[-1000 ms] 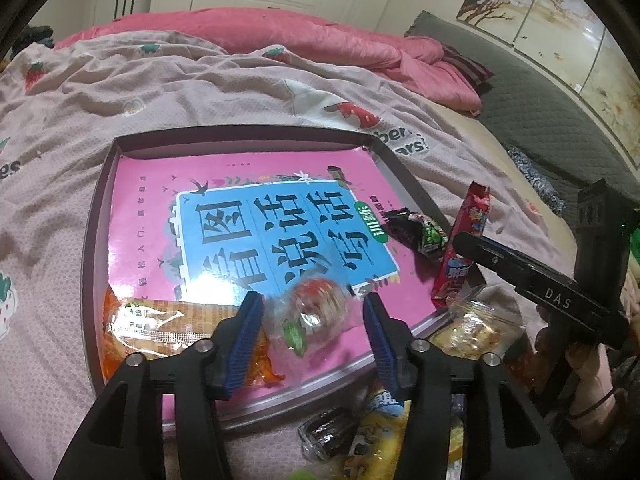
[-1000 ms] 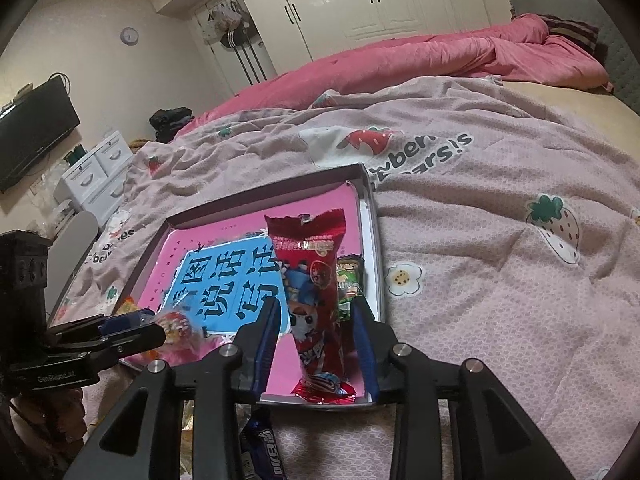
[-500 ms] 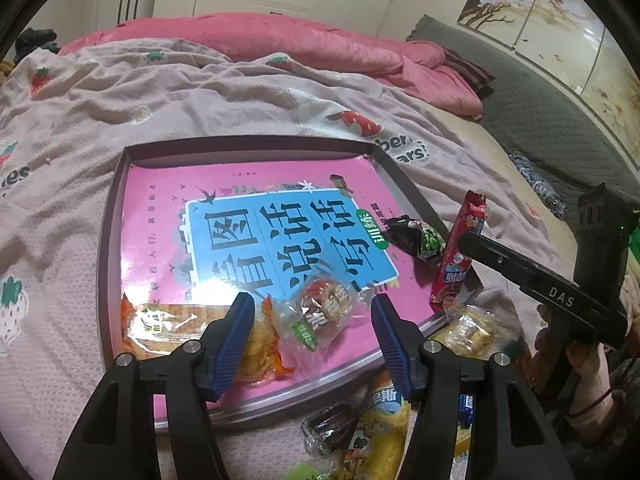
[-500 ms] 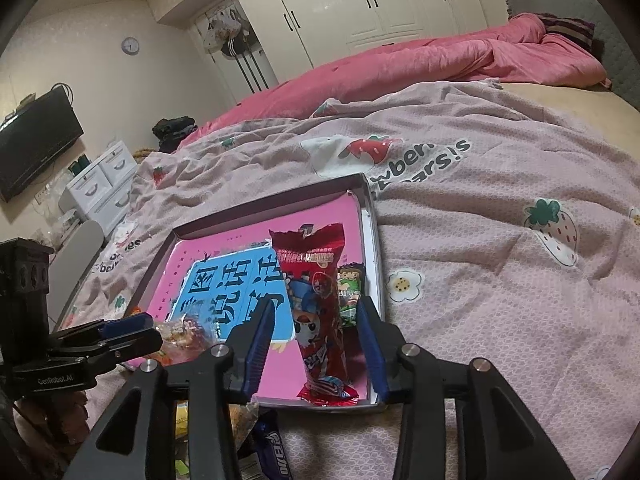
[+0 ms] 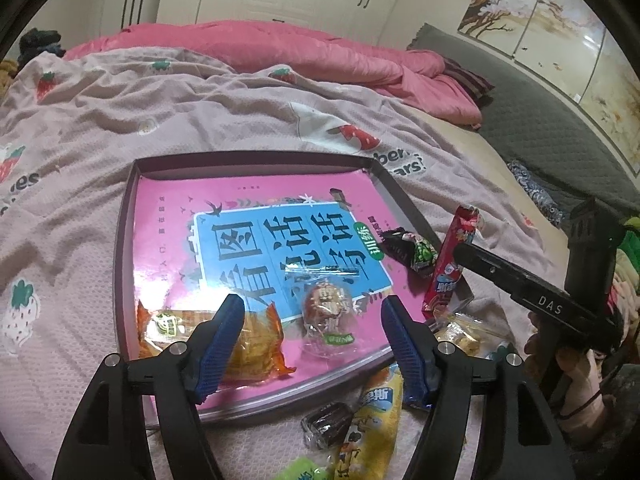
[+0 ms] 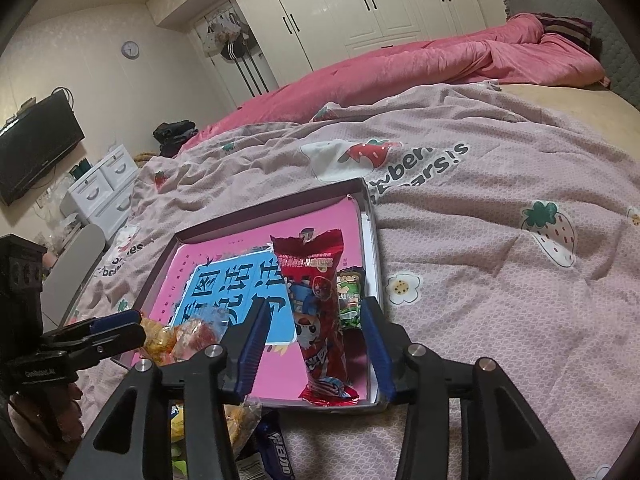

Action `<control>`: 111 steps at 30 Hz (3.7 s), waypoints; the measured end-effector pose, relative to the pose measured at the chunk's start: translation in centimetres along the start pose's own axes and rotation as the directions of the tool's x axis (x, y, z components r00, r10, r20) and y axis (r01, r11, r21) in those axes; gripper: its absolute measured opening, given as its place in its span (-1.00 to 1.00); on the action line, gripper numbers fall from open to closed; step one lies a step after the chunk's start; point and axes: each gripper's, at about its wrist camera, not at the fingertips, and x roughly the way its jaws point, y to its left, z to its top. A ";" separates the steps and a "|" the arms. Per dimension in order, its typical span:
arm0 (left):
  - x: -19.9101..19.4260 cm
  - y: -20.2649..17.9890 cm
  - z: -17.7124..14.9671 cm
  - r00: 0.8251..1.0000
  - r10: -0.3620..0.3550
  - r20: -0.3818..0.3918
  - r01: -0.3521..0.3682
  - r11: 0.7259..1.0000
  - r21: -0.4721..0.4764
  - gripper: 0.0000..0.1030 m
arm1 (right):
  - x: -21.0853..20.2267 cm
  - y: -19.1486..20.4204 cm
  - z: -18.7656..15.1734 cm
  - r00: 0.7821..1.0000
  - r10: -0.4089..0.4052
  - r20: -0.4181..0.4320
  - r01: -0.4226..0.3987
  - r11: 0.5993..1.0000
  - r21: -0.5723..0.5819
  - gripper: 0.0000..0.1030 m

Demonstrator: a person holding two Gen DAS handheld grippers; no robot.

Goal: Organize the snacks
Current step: 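Move both open tools back over the snack pile beside the tray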

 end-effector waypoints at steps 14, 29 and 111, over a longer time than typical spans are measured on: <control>-2.1 0.1 0.4 1.000 0.002 0.031 -0.002 1.000 0.000 0.42 | -0.6 0.2 0.1 1.000 0.008 0.019 -0.008 1.000 0.003 -0.01; -3.7 -0.5 0.3 0.999 0.001 0.051 -0.002 1.000 0.020 0.44 | -2.0 0.6 -0.1 0.999 0.011 0.042 -0.011 1.000 0.001 0.01; -4.0 -4.7 -4.5 0.993 0.023 -0.114 -0.003 0.985 0.172 0.44 | -7.4 6.1 -4.7 1.000 0.025 0.005 -0.025 0.995 -0.093 0.12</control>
